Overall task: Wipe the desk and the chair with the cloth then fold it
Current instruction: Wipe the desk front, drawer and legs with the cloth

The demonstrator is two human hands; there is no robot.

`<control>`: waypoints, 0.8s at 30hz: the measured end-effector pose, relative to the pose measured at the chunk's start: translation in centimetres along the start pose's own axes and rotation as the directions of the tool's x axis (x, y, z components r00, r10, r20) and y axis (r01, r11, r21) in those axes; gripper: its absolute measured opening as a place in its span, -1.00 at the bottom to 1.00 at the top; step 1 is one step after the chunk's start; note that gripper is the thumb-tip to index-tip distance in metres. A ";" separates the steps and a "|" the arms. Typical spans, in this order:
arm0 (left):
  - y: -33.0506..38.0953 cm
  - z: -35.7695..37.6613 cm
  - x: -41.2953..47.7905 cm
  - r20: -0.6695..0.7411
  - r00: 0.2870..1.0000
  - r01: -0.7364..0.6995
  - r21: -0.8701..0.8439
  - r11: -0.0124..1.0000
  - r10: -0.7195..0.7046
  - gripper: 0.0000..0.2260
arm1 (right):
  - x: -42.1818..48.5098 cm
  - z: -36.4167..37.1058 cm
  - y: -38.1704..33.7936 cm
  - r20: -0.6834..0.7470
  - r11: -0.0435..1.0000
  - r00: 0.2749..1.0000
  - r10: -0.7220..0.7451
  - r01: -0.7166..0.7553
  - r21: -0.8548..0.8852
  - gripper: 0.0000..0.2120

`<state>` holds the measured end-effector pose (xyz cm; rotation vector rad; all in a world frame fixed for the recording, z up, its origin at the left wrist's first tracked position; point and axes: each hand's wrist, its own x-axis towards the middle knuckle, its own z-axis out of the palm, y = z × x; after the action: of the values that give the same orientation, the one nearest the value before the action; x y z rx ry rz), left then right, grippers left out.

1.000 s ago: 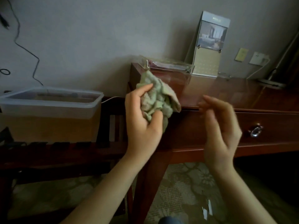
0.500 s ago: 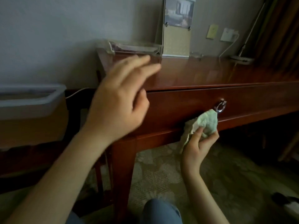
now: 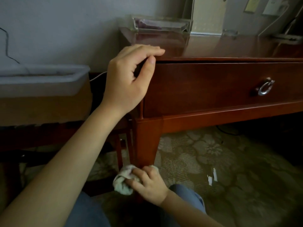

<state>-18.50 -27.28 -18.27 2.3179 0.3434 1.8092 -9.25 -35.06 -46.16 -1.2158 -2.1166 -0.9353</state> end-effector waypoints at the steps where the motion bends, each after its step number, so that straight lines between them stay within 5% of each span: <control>1: 0.0 -0.1 -0.1 0.007 1.000 -0.001 0.003 1.000 0.001 -0.78 | 0.9 -0.4 0.5 -0.038 1.000 0.999 -0.005 0.004 -0.009 -0.81; 4: 0.0 -0.4 0.0 0.037 0.999 0.004 -0.004 1.000 -0.004 -0.77 | 6.9 -3.0 2.6 -0.297 0.998 0.955 0.022 -0.037 -0.044 -0.84; 6: -0.1 -0.6 0.2 0.035 0.999 0.013 -0.018 1.000 -0.013 -0.78 | 10.1 -4.5 3.8 -0.459 0.997 0.888 0.042 -0.064 -0.034 -0.67; 9: 0.0 -0.6 0.1 0.021 1.000 0.021 -0.030 0.999 -0.020 -0.78 | 10.5 -4.4 4.3 -0.487 0.997 0.873 0.030 -0.058 -0.043 -0.61; 12: 0.1 -0.4 -0.1 0.000 0.999 0.051 -0.070 0.996 -0.051 -0.79 | 5.8 -1.3 2.7 -0.280 0.997 0.957 -0.075 0.065 -0.043 -0.84; 14: 0.2 0.0 -0.3 -0.037 0.997 0.060 -0.068 0.996 -0.063 -0.79 | 1.1 1.3 1.9 0.048 0.956 0.960 -0.276 0.279 -0.088 -0.74; 17: 0.2 0.5 -0.3 -0.093 0.994 0.052 -0.056 0.997 -0.057 -0.80 | -3.2 3.2 1.4 0.442 0.823 0.760 -0.476 0.563 -0.082 -0.73; 19: 0.1 0.7 -0.4 -0.101 0.994 0.039 -0.047 0.998 -0.044 -0.80 | -3.4 3.4 1.4 0.540 0.779 0.669 -0.510 0.626 -0.040 -0.74; 24: -0.6 1.3 -0.5 -0.163 0.987 -0.016 -0.042 0.999 0.009 -0.80 | 1.9 -1.7 4.2 0.095 0.925 0.921 -0.377 0.380 -0.011 -0.73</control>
<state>-17.37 -26.83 -19.27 2.1546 0.3099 1.9971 -6.27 -33.93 -42.45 -0.8887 -2.4746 -1.0938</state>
